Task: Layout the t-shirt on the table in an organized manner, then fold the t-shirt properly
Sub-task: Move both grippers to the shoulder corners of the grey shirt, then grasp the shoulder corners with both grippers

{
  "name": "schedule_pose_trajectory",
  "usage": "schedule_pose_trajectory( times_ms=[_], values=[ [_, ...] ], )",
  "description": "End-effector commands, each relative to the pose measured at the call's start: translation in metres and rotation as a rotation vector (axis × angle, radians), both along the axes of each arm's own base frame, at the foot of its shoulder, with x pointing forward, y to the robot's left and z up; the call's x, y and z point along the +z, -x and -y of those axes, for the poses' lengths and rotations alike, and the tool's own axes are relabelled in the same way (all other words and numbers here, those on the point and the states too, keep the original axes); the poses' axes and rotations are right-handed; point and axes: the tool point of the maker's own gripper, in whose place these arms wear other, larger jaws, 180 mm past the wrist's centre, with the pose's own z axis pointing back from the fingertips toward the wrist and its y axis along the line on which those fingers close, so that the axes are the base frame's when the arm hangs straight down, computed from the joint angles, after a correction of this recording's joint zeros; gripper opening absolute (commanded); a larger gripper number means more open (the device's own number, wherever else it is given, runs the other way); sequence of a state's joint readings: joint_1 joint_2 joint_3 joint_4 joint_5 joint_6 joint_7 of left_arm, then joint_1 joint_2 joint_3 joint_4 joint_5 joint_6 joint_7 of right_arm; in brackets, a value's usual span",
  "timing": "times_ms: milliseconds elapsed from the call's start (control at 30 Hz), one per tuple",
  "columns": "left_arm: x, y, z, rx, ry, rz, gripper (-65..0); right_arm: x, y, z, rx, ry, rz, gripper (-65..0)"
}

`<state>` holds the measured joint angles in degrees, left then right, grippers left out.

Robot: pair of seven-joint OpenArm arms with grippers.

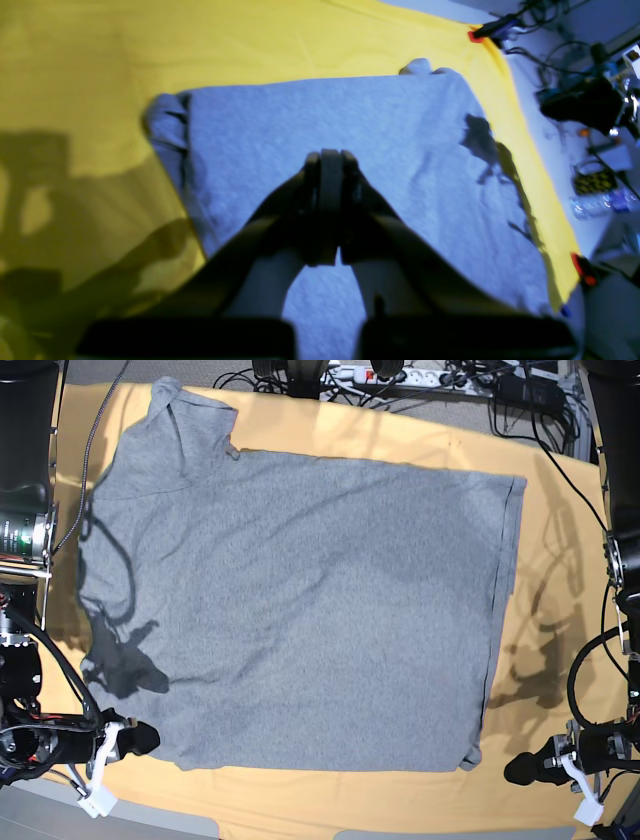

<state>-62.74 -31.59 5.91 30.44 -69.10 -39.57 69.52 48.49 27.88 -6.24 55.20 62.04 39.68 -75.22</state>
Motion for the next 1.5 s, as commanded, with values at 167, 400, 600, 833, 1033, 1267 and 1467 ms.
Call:
schedule_pose_trajectory(
  times_ms=[167, 400, 600, 833, 1033, 1267, 1467],
  values=[
    [0.035, 0.005, -0.016, 0.002, 0.066, 0.074, -65.0, 0.031, 0.014, -0.004, 0.04, -0.101, 0.082, -65.0],
    [0.016, 0.034, -0.006, -0.085, -0.006, 0.089, -65.0, 0.032, 0.057, -0.006, 0.058, -0.074, 0.214, -65.0],
    [-0.011, 0.081, 0.012, -0.214, -0.147, 0.11, -65.0, 0.001, 0.099, 0.01, 0.001, -0.057, 0.192, -65.0],
    [-0.007, 0.123, 0.013, -0.228, -0.175, 0.21, -65.0, 0.005, 0.152, 0.033, -0.081, -0.183, 0.234, -65.0],
    [-0.011, 0.157, -0.015, -0.13, -0.176, 0.239, -65.0, -0.001, 0.205, 0.052, -0.171, -0.147, 0.238, -65.0],
    [-0.045, 0.199, -0.056, 0.043, -0.123, 0.158, -65.0, -0.046, 0.254, 0.059, -0.286, -0.139, 0.096, -65.0],
    [-0.081, 0.239, -0.075, 0.133, -0.096, 0.049, -65.0, -0.096, 0.287, 0.058, -0.373, -0.071, -0.067, -65.0]
  ],
)
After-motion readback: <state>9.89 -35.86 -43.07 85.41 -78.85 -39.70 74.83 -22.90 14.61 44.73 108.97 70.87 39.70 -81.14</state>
